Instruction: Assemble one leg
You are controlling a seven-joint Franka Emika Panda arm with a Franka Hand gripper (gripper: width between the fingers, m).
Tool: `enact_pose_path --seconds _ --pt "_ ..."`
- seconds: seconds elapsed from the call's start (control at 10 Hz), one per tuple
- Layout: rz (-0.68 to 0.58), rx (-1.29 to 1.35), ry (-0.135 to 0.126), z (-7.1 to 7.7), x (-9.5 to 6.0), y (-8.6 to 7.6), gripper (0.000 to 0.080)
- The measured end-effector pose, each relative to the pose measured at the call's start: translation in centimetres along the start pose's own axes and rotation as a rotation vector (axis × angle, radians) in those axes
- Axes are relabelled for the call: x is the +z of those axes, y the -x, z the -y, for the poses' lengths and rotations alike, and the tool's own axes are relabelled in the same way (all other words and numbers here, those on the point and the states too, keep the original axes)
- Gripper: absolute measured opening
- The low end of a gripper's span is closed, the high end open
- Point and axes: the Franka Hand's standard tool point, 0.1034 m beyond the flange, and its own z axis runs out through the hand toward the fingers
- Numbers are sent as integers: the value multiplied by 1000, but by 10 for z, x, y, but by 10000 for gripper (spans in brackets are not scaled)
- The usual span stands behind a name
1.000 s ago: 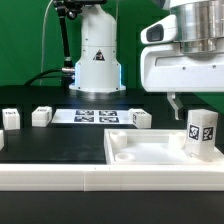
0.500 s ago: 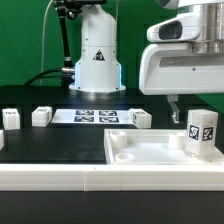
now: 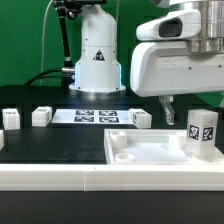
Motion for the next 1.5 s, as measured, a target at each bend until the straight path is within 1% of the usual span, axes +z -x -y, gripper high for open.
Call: enact_pose_path --seconds 0.2,0.3,0.4,0.5,0.6,0.8,1.0,1.2,1.5 --pt "0 -19 -1 0 0 0 649" --pt "0 -19 -1 0 0 0 552" --pt "0 -19 -1 0 0 0 417" --pt "0 -19 -1 0 0 0 417" --pt "0 -9 -1 0 0 0 290" --pt "1 23 -3 0 0 0 290" --pt "3 264 -21 1 0 1 290" --pt "-1 490 -31 2 1 0 290" --pt "-6 831 -31 9 3 0 291"
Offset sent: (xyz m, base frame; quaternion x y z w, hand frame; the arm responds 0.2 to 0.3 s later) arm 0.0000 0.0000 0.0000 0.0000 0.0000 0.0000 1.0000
